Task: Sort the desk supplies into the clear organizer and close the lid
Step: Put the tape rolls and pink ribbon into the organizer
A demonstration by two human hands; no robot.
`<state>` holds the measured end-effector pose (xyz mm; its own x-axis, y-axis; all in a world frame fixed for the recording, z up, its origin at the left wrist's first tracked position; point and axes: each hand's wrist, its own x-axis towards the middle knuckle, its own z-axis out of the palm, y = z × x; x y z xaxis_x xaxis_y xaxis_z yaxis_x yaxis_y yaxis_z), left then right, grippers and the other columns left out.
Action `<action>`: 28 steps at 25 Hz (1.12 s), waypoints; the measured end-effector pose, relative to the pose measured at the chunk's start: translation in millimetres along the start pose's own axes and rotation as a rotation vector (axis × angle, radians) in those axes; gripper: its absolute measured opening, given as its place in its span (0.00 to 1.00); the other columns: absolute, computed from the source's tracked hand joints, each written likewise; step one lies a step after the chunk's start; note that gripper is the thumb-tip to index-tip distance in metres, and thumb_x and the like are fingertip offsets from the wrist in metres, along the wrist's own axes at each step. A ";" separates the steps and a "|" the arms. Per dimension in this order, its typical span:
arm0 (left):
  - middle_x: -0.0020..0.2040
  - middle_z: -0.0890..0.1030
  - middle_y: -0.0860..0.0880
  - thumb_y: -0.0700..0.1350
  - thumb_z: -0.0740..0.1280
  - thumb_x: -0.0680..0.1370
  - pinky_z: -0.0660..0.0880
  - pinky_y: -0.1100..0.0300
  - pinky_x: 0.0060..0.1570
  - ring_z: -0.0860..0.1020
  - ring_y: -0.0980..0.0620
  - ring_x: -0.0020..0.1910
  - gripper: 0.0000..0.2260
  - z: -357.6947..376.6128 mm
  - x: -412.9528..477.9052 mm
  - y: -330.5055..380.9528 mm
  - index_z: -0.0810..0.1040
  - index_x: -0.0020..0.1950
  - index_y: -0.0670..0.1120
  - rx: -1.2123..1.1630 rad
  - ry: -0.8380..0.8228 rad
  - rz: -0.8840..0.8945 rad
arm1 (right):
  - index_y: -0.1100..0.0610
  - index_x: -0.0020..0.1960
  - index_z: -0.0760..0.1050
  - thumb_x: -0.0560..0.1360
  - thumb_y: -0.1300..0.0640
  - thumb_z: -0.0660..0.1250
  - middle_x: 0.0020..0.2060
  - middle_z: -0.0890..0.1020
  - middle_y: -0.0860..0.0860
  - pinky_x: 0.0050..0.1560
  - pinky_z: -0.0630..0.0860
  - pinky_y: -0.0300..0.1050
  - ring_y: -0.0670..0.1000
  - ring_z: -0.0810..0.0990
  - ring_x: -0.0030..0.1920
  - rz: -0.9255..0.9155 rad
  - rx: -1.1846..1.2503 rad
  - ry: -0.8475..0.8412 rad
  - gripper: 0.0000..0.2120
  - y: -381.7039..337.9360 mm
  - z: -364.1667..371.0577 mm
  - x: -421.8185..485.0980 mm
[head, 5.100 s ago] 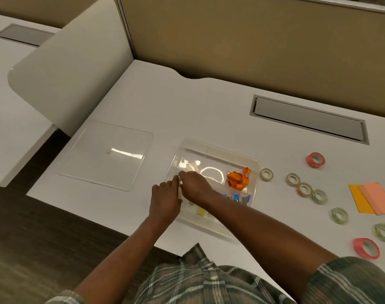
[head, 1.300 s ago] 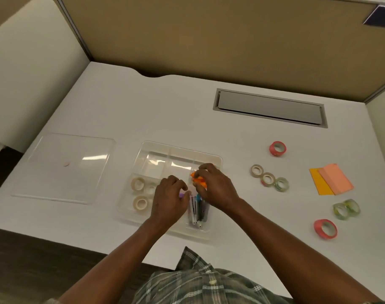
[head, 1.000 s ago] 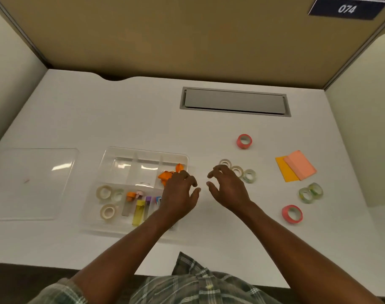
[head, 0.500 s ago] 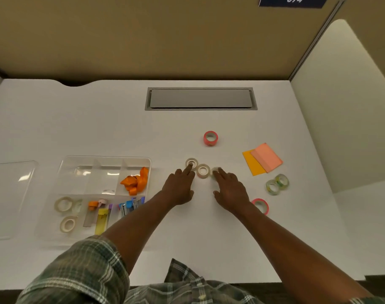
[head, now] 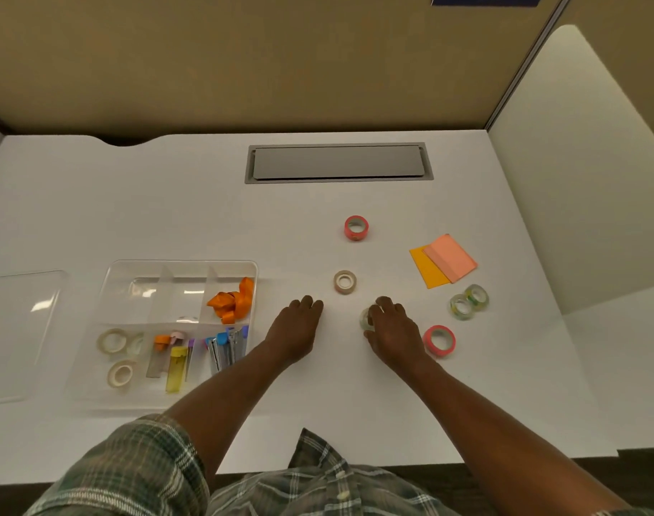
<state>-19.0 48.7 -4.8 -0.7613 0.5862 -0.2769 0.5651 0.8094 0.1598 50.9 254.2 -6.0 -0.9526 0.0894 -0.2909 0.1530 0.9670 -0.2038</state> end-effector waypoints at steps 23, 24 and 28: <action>0.48 0.77 0.45 0.51 0.67 0.70 0.71 0.53 0.43 0.74 0.46 0.45 0.18 -40.6 -122.0 -113.5 0.77 0.55 0.43 -0.241 0.559 -0.074 | 0.51 0.66 0.71 0.72 0.49 0.72 0.58 0.76 0.49 0.48 0.79 0.47 0.50 0.79 0.53 -0.160 0.498 0.313 0.24 -216.3 -23.6 22.4; 0.48 0.77 0.46 0.51 0.67 0.69 0.71 0.54 0.42 0.74 0.47 0.44 0.19 -39.2 -132.6 -129.7 0.77 0.56 0.43 -0.239 0.555 -0.122 | 0.50 0.66 0.71 0.73 0.48 0.72 0.59 0.76 0.49 0.49 0.79 0.46 0.49 0.79 0.53 -0.198 0.499 0.286 0.24 -231.9 -22.3 25.1; 0.47 0.77 0.48 0.55 0.68 0.69 0.70 0.54 0.41 0.74 0.47 0.43 0.19 -21.7 -184.2 -192.0 0.76 0.55 0.46 -0.228 0.552 -0.342 | 0.50 0.67 0.72 0.73 0.48 0.71 0.61 0.77 0.48 0.53 0.78 0.45 0.49 0.78 0.57 -0.410 0.463 0.158 0.24 -301.1 -7.3 28.8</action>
<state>5.7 -214.0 36.1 -0.9697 0.1792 0.1663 0.2290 0.9036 0.3619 -24.6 -32.7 53.9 -0.9798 -0.1974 0.0310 -0.1681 0.7300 -0.6624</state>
